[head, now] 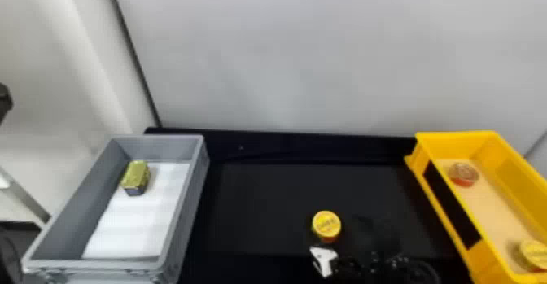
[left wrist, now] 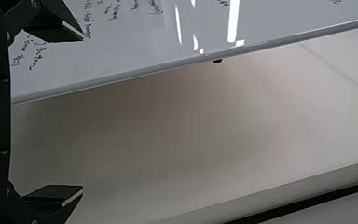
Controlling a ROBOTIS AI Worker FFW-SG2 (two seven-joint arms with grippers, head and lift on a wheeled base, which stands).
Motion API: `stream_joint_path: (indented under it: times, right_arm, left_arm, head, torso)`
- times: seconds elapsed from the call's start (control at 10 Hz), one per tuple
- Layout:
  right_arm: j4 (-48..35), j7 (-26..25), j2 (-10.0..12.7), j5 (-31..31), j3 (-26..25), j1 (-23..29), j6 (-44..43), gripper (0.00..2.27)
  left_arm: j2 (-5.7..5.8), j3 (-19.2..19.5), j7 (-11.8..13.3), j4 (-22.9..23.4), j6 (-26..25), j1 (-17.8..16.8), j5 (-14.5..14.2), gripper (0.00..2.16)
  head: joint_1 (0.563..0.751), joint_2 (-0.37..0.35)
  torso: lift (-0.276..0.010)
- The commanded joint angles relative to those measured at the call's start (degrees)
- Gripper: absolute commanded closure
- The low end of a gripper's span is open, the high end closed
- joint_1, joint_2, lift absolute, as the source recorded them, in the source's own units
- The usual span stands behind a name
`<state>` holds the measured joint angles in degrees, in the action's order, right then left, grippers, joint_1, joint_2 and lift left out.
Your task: Pick up the round yellow can and place it in the yellow rectangular box
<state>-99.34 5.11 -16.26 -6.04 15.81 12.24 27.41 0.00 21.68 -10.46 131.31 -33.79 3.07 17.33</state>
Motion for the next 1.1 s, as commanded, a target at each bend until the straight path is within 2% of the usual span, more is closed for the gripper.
stream_joint_path:
  times: [0.0,0.7,1.0]
  right_arm:
    - [3.4,0.4,0.0,-0.2,1.5,-2.0,-0.9,0.0]
    - [10.0,1.8,0.4,-0.3,3.7,-6.9,-3.3,0.0]
    - [10.4,1.8,0.4,-0.3,3.9,-7.1,-3.5,0.03]
  left_arm:
    - [-0.15,0.0,0.1,0.0,0.0,-0.1,0.1,0.13]
    - [-0.15,-0.2,0.2,-0.1,0.1,-0.2,0.2,0.13]
    - [-0.15,-0.1,0.2,-0.1,0.2,-0.2,0.2,0.13]
  head:
    - [0.694,0.014]
    - [0.694,0.014]
    - [0.694,0.014]
  torso:
    - [-0.09]
    - [-0.09]
    - [-0.09]
